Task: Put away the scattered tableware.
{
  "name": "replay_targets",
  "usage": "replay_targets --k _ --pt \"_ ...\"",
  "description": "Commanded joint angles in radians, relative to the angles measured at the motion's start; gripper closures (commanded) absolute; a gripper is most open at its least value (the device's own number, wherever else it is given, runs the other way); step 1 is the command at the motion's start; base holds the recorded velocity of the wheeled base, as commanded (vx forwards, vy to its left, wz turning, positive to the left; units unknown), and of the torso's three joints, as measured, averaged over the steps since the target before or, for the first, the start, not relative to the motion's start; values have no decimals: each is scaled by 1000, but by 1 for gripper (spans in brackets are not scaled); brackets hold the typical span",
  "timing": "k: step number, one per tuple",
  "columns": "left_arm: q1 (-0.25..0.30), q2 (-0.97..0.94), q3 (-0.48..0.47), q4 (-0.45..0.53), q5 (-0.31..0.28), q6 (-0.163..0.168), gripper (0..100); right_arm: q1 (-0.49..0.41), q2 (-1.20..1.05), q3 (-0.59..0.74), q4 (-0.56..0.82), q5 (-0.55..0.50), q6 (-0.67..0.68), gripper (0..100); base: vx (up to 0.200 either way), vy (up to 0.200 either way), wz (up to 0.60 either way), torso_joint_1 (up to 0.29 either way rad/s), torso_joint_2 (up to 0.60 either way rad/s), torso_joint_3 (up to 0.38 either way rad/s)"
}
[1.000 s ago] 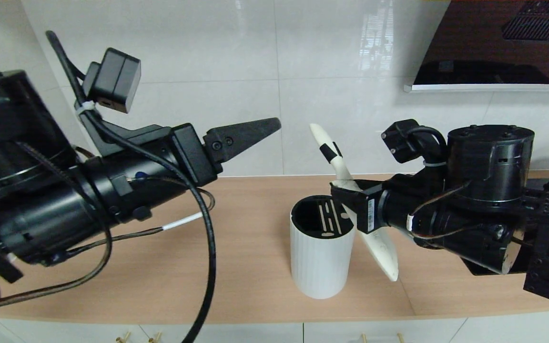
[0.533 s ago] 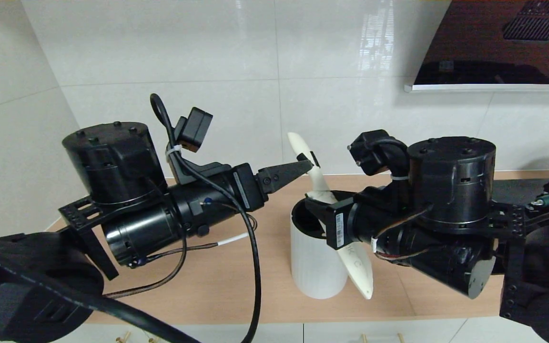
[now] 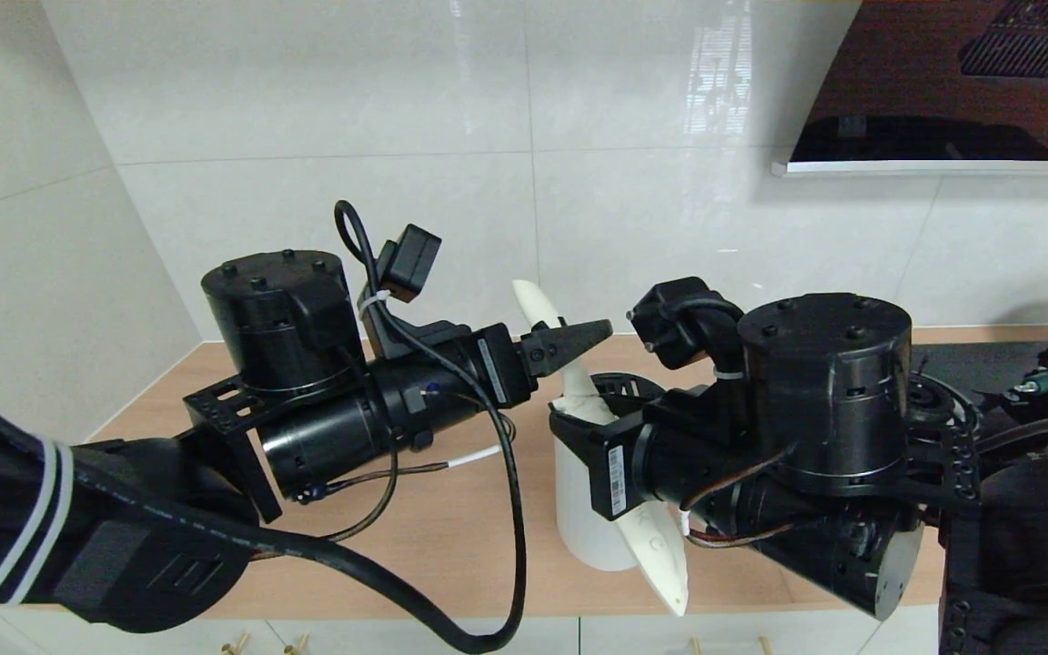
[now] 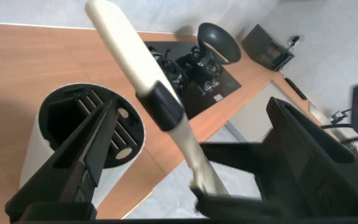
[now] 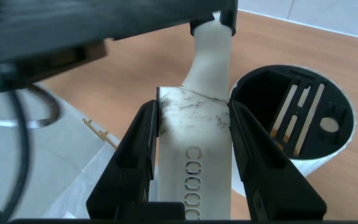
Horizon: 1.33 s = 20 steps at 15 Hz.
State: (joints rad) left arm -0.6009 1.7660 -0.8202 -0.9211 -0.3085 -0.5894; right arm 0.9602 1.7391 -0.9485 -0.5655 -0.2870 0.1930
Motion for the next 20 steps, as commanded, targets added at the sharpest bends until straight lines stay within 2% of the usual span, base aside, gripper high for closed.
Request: replay_targets --k 1,9,10,20 --pt "1 13 -4 -5 0 0 0 5 3 4 -1 2 0 100 0 0 0 0 0 0" --pt "1 15 -7 -25 2 -1 0 28 2 10 -2 0 2 100 0 0 0 0 0 0" --pt "1 15 -7 -25 2 0 100 28 2 11 -2 0 2 100 0 0 0 0 0 0" --pt "1 17 -8 -27 2 0 100 28 -1 10 -4 -17 2 100 0 0 0 0 0 0"
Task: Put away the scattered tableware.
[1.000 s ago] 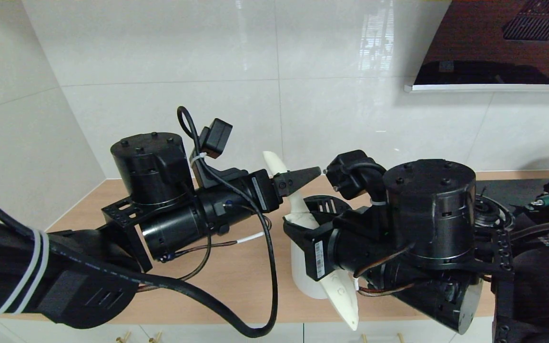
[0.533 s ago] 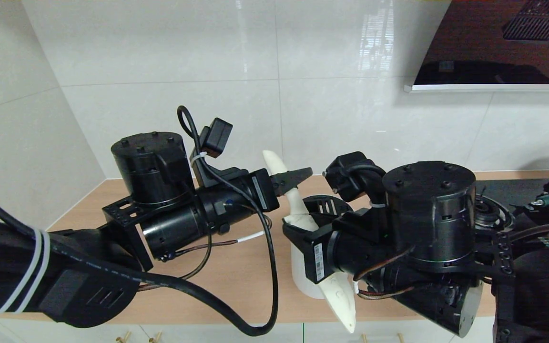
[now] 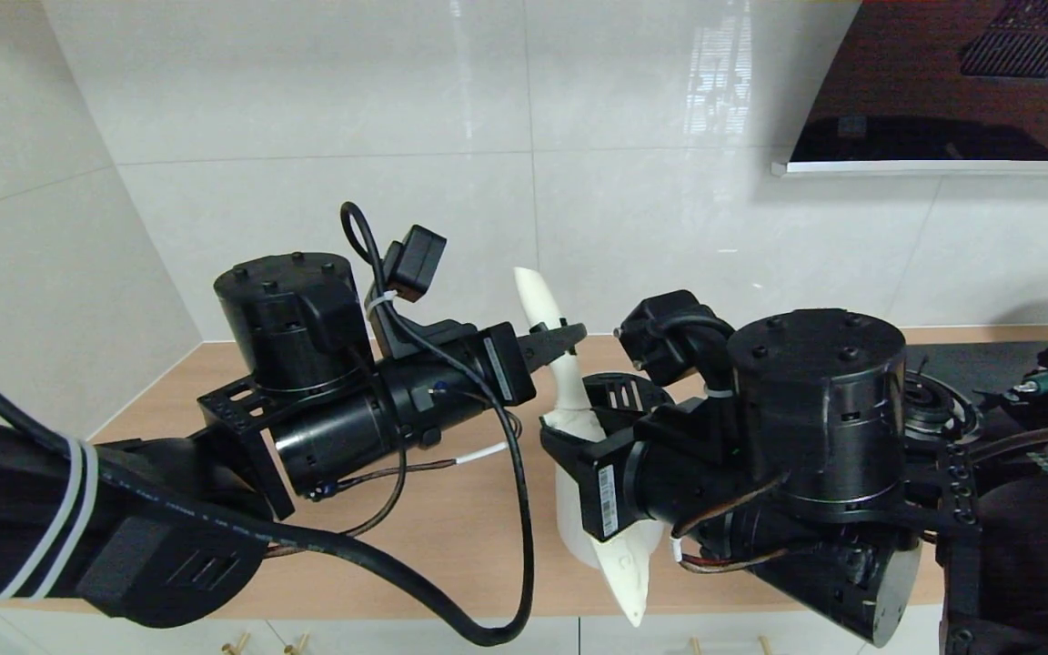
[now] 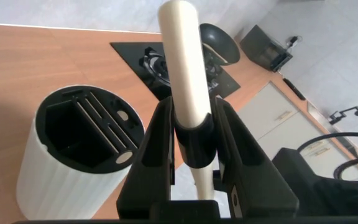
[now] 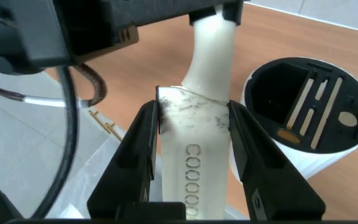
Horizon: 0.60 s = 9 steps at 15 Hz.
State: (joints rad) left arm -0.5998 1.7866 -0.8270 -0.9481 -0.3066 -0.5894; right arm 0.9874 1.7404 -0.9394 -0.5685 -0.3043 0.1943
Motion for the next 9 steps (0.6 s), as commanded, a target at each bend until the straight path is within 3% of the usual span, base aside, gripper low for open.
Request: replay_targets --k 1,2,3,7,9 --pt "0 -7 -1 0 0 -1 100 0 1 1 -1 -1 -1 100 0 0 0 0 0 0" --pt "0 -9 -3 0 1 -1 100 0 1 1 -1 -3 -1 100 0 0 0 0 0 0" --pt "0 -12 -3 -6 1 -1 100 0 1 2 -1 -3 -1 0 0 0 0 0 0 0" --pt "2 -18 -1 -29 7 -1 100 -1 -16 5 -2 -4 1 0 0 0 0 0 0 0" --pt "9 -47 -1 -61 18 0 100 -59 -125 17 -1 -15 -6 0 0 0 0 0 0 0"
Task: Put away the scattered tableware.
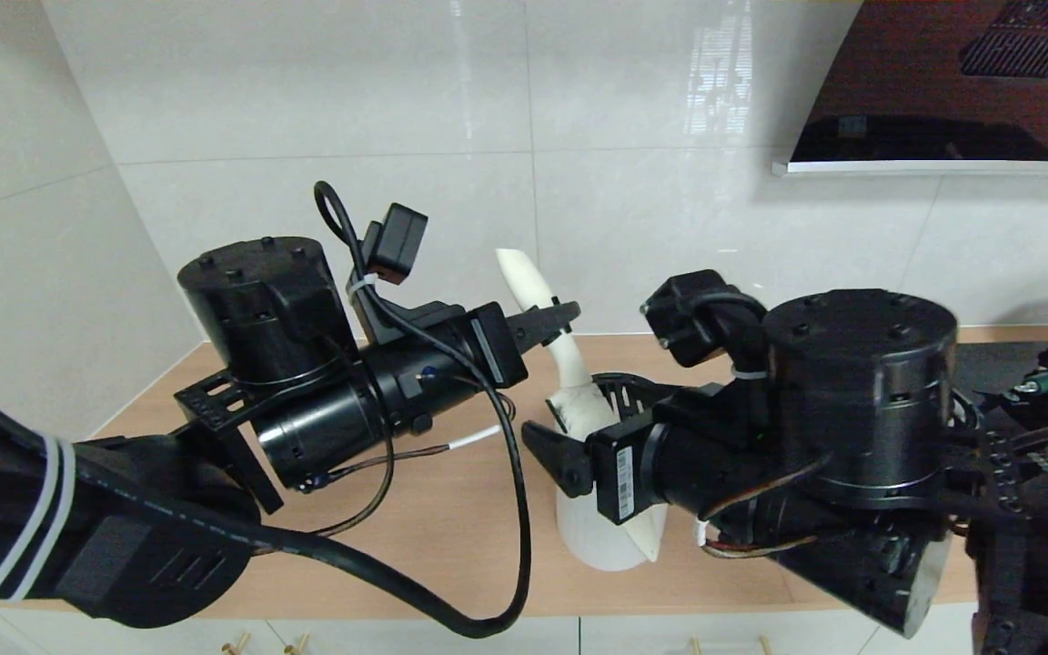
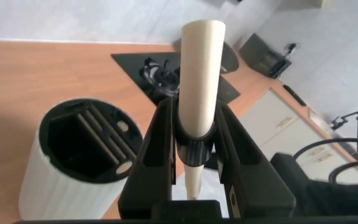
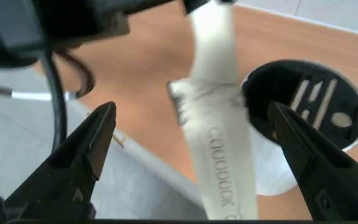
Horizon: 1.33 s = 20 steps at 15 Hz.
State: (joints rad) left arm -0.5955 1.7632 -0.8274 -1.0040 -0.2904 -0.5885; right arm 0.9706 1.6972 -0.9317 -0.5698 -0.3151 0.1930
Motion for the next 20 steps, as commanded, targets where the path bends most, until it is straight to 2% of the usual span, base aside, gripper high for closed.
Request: replay_targets --k 1,3,4,5,6,7,8,9,10,12,14,16,19,20 --pt "25 -53 -4 -22 2 7 100 -96 -148 11 4 2 -7 0 0 0 0 0 0 0" --pt "74 -74 -93 -22 -3 47 100 -196 -238 11 8 18 -61 0 0 0 0 0 0 0" --pt "91 -74 -125 -21 -3 81 100 -217 -264 19 8 18 -86 0 0 0 0 0 0 0" --pt "100 -73 -147 -19 -4 110 100 -224 -278 24 8 18 -92 0 0 0 0 0 0 0" --pt "117 -68 -177 -18 -4 170 100 -225 -295 27 8 18 -95 0 0 0 0 0 0 0" --pt "115 -68 -173 -18 -3 205 100 -227 -292 28 8 18 -95 0 0 0 0 0 0 0" --pt "111 -68 -165 -18 -3 225 100 -227 -289 31 8 18 -96 0 0 0 0 0 0 0" --pt "88 -56 -124 -21 2 348 100 -227 -269 44 8 18 -106 0 0 0 0 0 0 0" --pt "77 -30 -116 -22 8 429 100 -227 -258 44 8 18 -110 0 0 0 0 0 0 0" --pt "51 9 -108 -28 68 549 100 -227 -258 45 8 18 -113 0 0 0 0 0 0 0" --pt "14 45 -108 -76 105 576 100 -227 -257 54 7 19 -113 0 0 0 0 0 0 0" --pt "2 71 -122 -131 117 578 100 -227 -249 54 7 19 -113 0 0 0 0 0 0 0" --pt "2 98 -249 -90 145 578 100 -244 -257 56 4 19 -113 0 0 0 0 0 0 0" --pt "5 96 -249 -70 155 573 100 -244 -258 56 4 19 -113 0 0 0 0 0 0 0"
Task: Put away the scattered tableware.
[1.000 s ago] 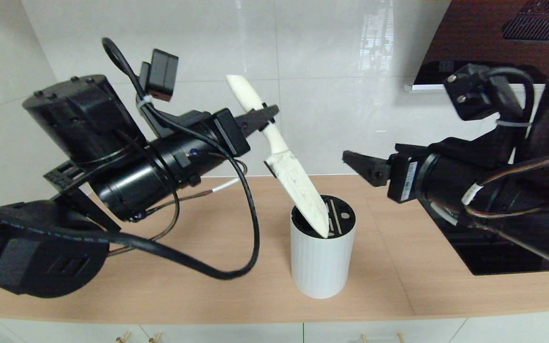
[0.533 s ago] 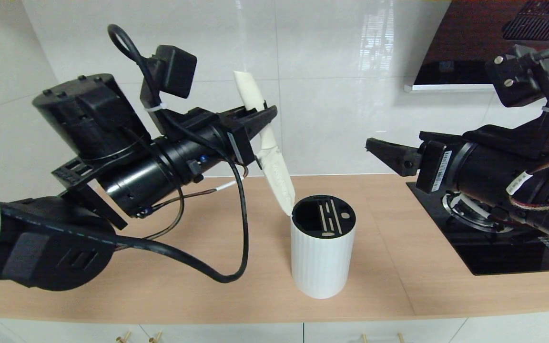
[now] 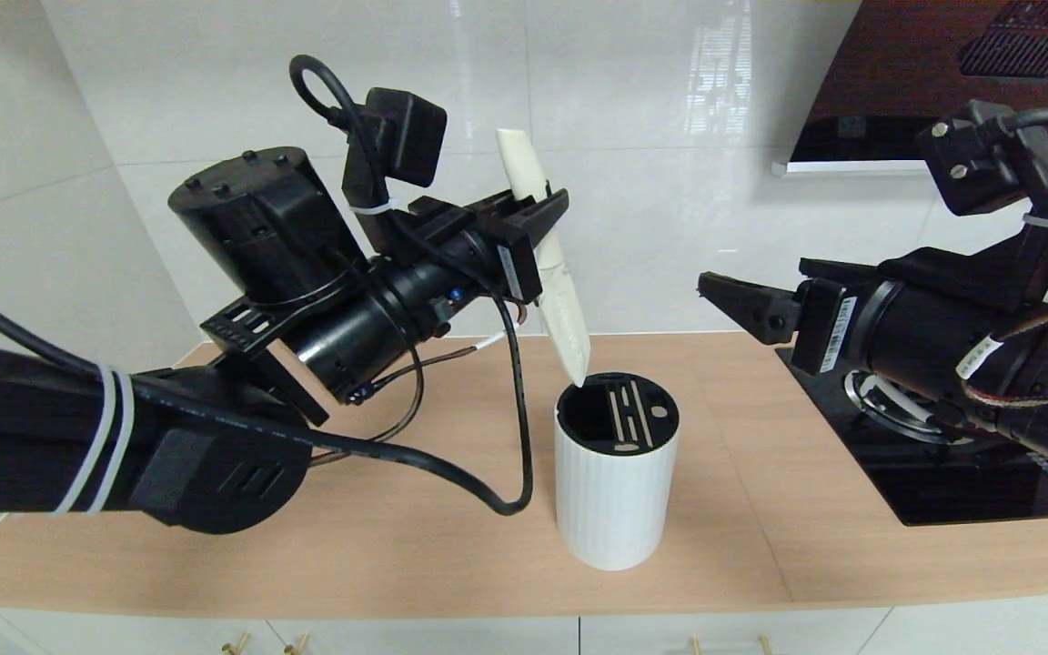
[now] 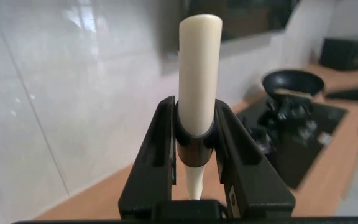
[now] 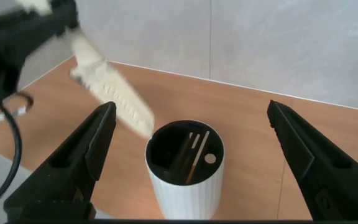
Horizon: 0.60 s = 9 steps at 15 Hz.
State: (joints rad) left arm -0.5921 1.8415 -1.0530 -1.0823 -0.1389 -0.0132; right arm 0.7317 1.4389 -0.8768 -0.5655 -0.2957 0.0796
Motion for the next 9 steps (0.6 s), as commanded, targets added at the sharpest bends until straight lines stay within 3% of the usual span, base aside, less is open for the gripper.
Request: replay_targets --k 1,9 --pt "12 32 -24 41 4 -2 100 -6 0 2 -1 1 0 0 0 0 0 0 0 0" --pt "-11 45 -12 84 -4 12 100 -6 8 12 -1 1 0 0 0 0 0 0 0 0"
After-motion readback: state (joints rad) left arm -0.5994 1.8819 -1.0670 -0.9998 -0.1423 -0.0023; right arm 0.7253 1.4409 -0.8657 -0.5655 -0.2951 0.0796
